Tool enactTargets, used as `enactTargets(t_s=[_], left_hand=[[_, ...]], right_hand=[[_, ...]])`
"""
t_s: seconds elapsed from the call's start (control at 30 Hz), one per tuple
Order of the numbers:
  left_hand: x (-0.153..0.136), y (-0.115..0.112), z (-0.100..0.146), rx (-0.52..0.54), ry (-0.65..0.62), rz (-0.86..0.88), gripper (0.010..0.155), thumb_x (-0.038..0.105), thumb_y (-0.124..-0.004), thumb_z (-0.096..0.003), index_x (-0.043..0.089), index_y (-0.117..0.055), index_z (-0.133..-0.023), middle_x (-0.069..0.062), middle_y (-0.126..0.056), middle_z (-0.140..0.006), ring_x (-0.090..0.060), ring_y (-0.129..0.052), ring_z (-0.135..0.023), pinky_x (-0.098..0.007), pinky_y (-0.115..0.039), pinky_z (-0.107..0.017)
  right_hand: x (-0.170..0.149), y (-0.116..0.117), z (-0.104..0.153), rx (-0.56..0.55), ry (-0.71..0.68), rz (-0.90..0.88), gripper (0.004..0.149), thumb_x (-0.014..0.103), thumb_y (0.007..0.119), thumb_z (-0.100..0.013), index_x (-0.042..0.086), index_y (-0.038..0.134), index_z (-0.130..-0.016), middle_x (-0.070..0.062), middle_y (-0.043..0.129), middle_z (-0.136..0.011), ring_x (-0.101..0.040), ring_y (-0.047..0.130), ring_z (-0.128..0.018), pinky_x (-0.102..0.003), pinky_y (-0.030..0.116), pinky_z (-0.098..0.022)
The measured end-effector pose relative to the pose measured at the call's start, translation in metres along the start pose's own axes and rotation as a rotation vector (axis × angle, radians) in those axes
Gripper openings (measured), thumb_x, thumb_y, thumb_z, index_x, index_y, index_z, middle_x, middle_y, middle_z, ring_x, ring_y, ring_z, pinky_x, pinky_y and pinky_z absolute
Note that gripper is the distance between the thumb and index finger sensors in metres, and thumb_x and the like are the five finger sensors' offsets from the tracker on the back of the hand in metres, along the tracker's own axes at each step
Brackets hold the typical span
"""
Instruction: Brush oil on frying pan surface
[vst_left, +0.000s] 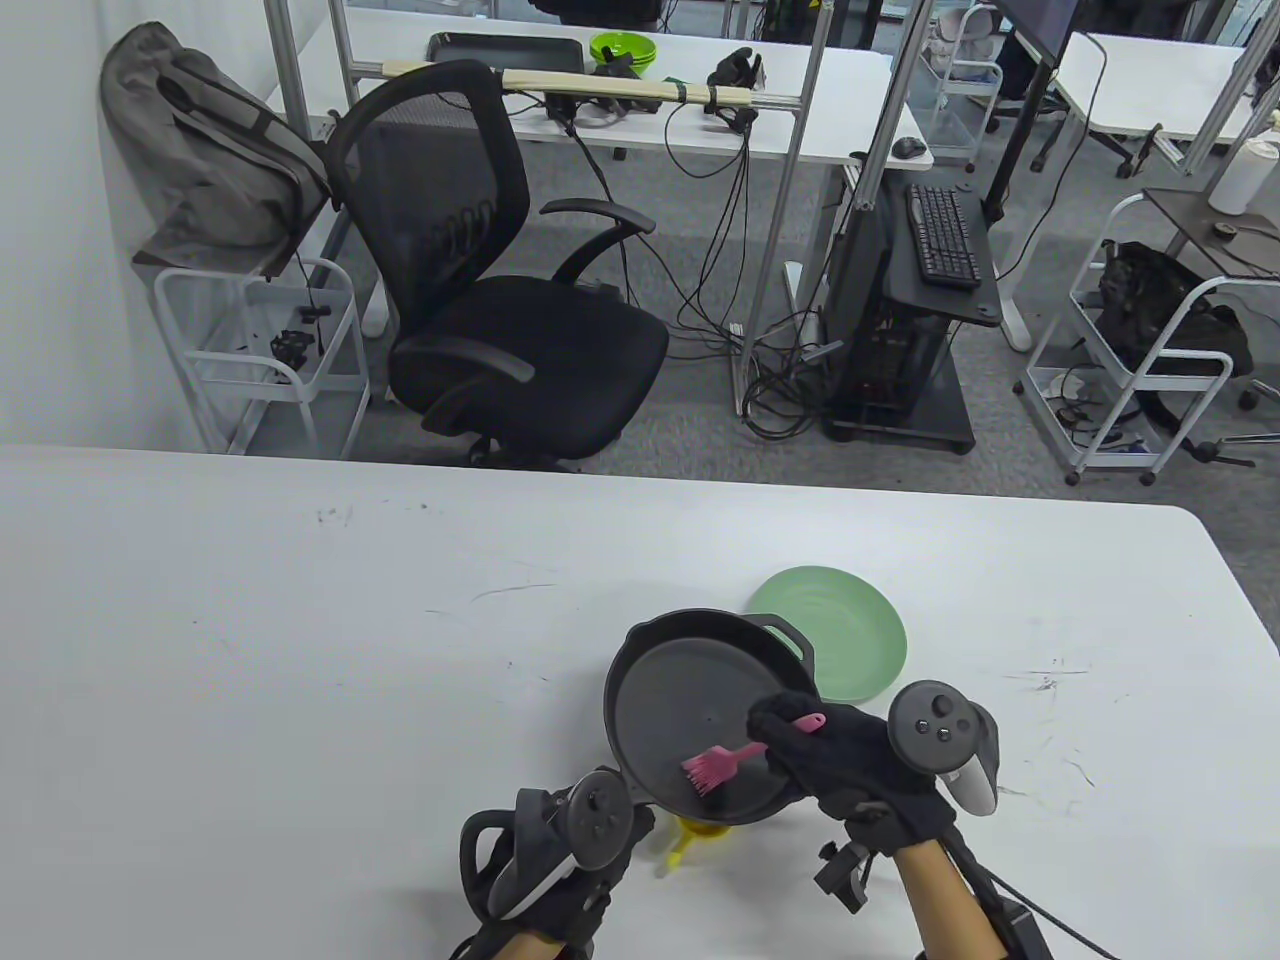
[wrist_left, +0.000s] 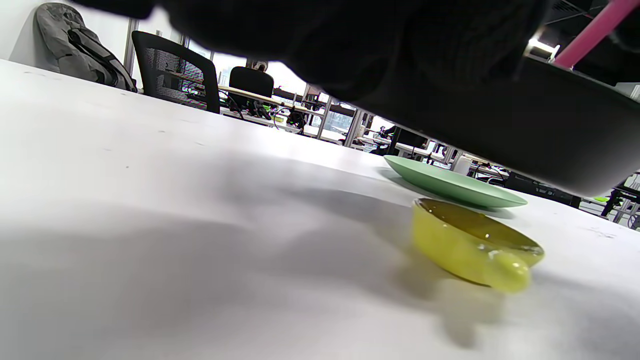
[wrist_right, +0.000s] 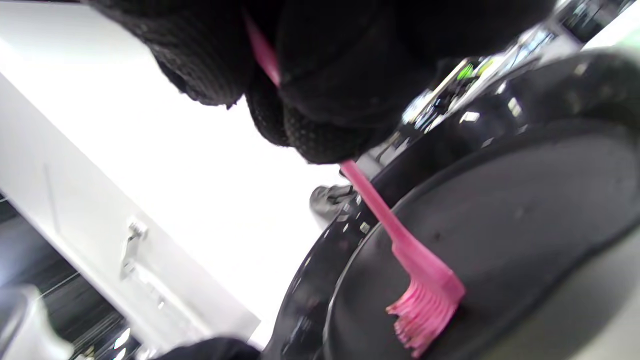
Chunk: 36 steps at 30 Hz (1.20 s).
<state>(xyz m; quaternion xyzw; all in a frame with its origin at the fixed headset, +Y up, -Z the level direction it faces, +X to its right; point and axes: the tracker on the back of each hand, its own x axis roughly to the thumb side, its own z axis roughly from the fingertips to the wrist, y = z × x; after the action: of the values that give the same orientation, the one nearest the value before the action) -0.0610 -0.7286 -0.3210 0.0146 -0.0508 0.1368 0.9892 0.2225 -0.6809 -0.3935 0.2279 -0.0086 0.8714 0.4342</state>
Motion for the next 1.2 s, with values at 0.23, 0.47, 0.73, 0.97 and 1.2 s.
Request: enactTargets(t_s=[0.23, 0.47, 0.73, 0.97, 1.2], left_hand=[[0.001, 0.001, 0.000, 0.001, -0.005, -0.001, 0.060, 0.055, -0.082, -0.0512, 0.006, -0.084, -0.085, 0.001, -0.098, -0.043, -0.014, -0.096, -0.017, -0.038, -0.084, -0.018], [0.001, 0.003, 0.001, 0.019, -0.007, -0.002, 0.060, 0.055, -0.082, -0.0510, 0.006, -0.084, -0.085, 0.001, -0.098, -0.043, -0.014, -0.096, -0.017, -0.038, -0.084, -0.018], [0.000, 0.003, 0.001, 0.022, 0.003, 0.010, 0.060, 0.056, -0.082, -0.0508, 0.006, -0.084, -0.085, 0.002, -0.098, -0.043, -0.014, -0.096, -0.017, -0.038, -0.084, -0.018], [-0.002, 0.001, 0.000, 0.007, 0.013, -0.002, 0.060, 0.055, -0.083, -0.0507, 0.006, -0.084, -0.085, 0.001, -0.098, -0.043, -0.014, -0.096, -0.017, -0.038, -0.084, -0.017], [-0.002, 0.003, 0.001, 0.025, 0.022, -0.045, 0.060, 0.055, -0.083, -0.0508, 0.006, -0.084, -0.085, 0.001, -0.098, -0.043, -0.015, -0.096, -0.017, -0.038, -0.084, -0.018]], right_hand=[[-0.016, -0.009, 0.002, -0.155, 0.018, 0.111, 0.041, 0.045, 0.077, -0.057, 0.020, 0.085, -0.089, -0.019, 0.098, -0.061, -0.016, 0.098, -0.031, -0.028, 0.086, -0.019], [-0.015, -0.016, 0.006, -0.269, -0.057, 0.220, 0.042, 0.047, 0.076, -0.057, 0.024, 0.081, -0.092, -0.016, 0.098, -0.067, -0.014, 0.099, -0.035, -0.026, 0.087, -0.022], [-0.011, -0.006, 0.003, -0.162, -0.078, 0.307, 0.043, 0.048, 0.074, -0.058, 0.022, 0.083, -0.091, -0.017, 0.098, -0.066, -0.015, 0.099, -0.035, -0.028, 0.087, -0.022], [0.003, 0.006, 0.000, 0.051, -0.124, 0.099, 0.042, 0.051, 0.073, -0.058, 0.020, 0.089, -0.081, -0.016, 0.100, -0.050, -0.012, 0.097, -0.021, -0.026, 0.084, -0.013], [0.016, 0.020, -0.002, 0.194, -0.171, -0.029, 0.043, 0.052, 0.072, -0.059, 0.020, 0.089, -0.082, -0.015, 0.100, -0.051, -0.012, 0.097, -0.022, -0.026, 0.084, -0.013]])
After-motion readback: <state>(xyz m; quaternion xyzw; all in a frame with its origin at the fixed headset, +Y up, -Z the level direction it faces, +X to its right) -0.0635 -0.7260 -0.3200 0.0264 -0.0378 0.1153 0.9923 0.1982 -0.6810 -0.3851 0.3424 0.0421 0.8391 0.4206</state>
